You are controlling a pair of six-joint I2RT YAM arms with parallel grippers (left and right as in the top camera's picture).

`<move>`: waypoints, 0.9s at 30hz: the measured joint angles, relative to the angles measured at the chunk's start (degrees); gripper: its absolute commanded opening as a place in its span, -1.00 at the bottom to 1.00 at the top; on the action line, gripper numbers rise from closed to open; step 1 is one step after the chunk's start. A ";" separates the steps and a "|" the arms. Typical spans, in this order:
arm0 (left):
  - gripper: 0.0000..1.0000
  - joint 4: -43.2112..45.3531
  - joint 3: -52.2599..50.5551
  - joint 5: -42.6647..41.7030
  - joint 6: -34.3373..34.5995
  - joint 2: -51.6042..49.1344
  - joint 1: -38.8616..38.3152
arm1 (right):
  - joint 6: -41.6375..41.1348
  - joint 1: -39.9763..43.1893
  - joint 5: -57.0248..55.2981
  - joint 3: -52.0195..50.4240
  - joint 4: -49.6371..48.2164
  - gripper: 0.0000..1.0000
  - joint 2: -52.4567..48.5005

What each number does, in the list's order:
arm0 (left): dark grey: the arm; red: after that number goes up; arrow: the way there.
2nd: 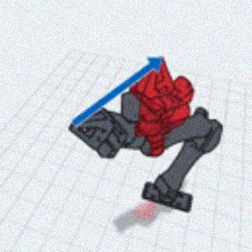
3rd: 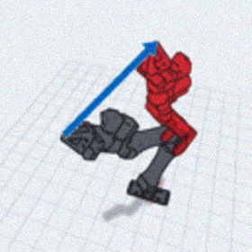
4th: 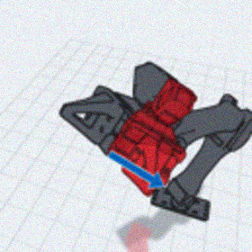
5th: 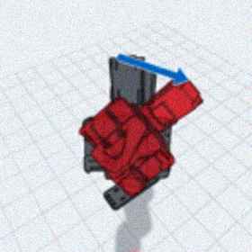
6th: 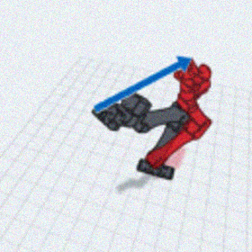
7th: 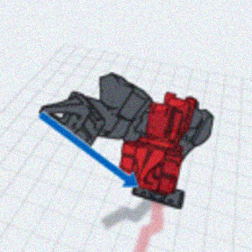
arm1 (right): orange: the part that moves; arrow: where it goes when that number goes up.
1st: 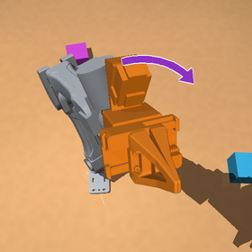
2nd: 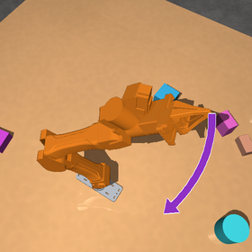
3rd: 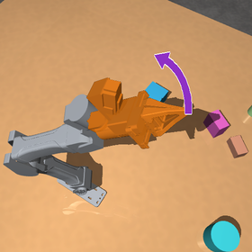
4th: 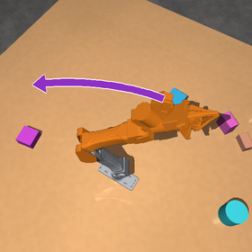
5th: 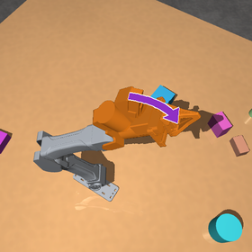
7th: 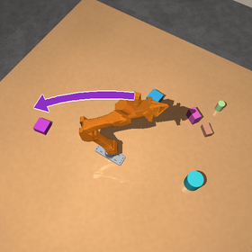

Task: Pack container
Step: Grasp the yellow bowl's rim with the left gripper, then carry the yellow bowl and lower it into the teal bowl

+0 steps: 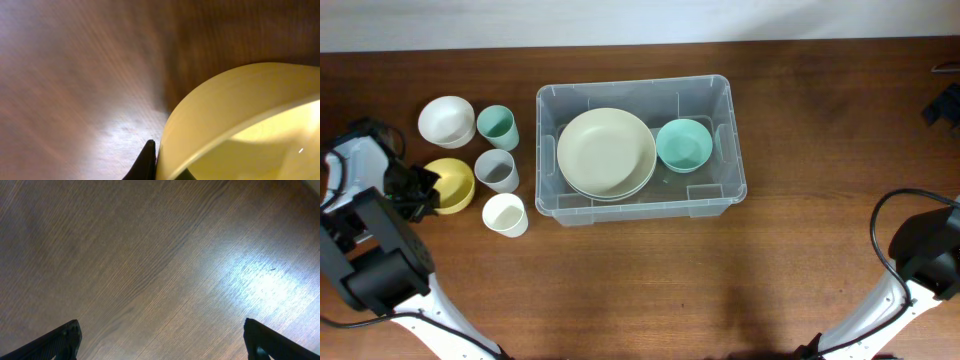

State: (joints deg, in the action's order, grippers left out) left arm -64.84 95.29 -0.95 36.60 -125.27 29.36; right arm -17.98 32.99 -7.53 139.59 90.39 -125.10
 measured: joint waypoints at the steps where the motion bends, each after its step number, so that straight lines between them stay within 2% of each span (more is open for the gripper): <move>1: -0.97 -0.48 0.02 -0.04 0.00 0.02 0.66 | -0.04 -0.02 0.00 0.00 0.00 0.98 0.00; 5: -0.97 -3.26 1.33 -0.55 -0.13 0.02 4.96 | -0.02 0.00 0.00 0.00 0.00 0.98 0.00; 9: -0.98 -10.32 6.36 1.01 -0.07 -0.26 9.75 | 0.00 0.00 0.00 0.00 0.00 0.98 0.00; 12: -0.98 -15.47 15.26 1.70 -0.07 -0.20 12.61 | 0.00 -0.02 0.02 0.00 0.00 0.98 0.00; 16: -0.98 -17.92 24.48 0.24 -0.57 1.75 12.61 | 0.00 0.00 0.00 0.00 0.00 0.98 0.00; 21: -0.98 -15.45 32.06 -7.17 -1.46 10.38 5.86 | -0.04 0.00 -0.02 0.00 0.00 0.98 0.00; 23: -0.98 -12.52 33.11 -9.42 -1.66 14.25 0.44 | -0.04 0.00 0.00 0.00 0.00 0.98 0.00; 27: -0.98 -5.75 34.29 -11.45 -1.68 19.74 -15.65 | 0.00 0.00 -0.02 0.00 0.00 0.98 0.00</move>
State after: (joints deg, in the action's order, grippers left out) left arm -70.59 129.58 -12.40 34.92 -105.54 13.72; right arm -17.98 32.99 -7.55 139.59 90.39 -125.10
